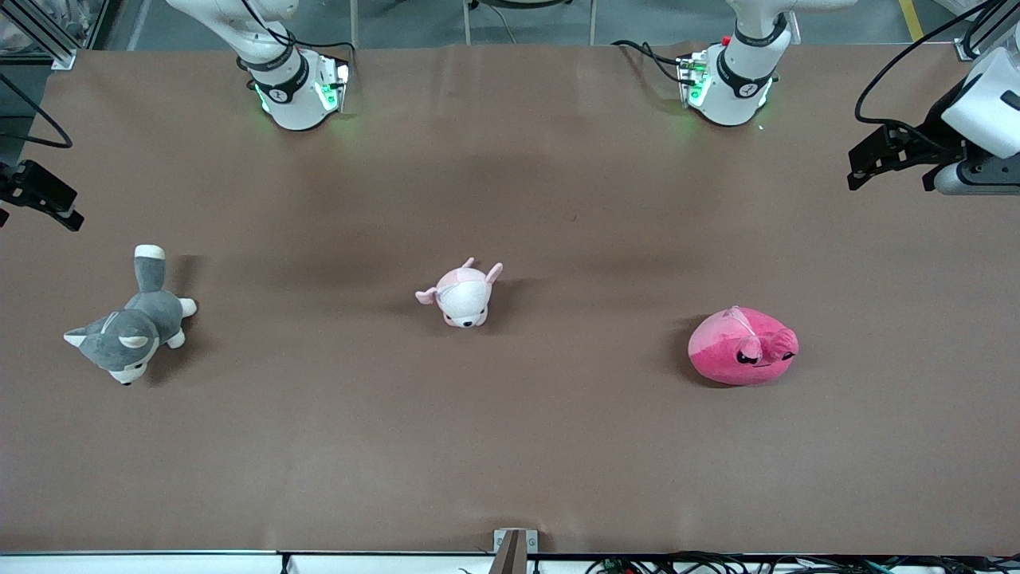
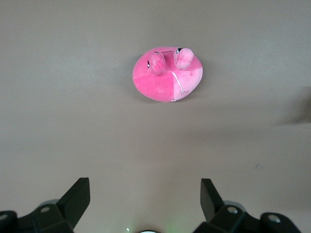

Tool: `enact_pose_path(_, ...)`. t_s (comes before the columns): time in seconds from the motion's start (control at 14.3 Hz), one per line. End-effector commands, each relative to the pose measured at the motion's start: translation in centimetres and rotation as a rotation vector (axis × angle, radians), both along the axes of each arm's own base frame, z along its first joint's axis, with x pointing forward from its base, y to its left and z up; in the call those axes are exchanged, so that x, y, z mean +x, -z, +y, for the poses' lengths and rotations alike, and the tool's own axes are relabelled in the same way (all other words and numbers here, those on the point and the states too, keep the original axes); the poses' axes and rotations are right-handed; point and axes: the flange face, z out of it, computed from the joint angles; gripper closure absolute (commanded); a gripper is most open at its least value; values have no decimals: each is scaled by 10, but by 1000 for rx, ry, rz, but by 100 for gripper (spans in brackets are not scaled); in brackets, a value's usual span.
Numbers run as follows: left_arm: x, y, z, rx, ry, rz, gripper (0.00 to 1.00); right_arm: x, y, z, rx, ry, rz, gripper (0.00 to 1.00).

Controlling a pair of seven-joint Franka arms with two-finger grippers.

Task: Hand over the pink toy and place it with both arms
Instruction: 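Move the left gripper toward the pink plush toy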

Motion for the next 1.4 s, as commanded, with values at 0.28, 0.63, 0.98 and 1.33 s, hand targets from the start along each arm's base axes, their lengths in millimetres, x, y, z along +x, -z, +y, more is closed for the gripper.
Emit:
enact_pose_path(0.28, 12, 6, 13, 19, -10, 9, 0, -5, 3, -4, -5, 10, 16, 0)
enact_pose_path(0.63, 41, 61, 7, 8, -36, 49, 0, -8, 20, -8, -3, 18, 37, 0)
enact_pose_path(0.98, 52, 153, 18, 2, -147, -10, 0, -8, 12, -10, -6, 22, 23, 0)
enact_pose_path(1.33, 71, 225, 15, -14, -225, -59, 11, 3, 15, -7, -2, 15, 26, 0)
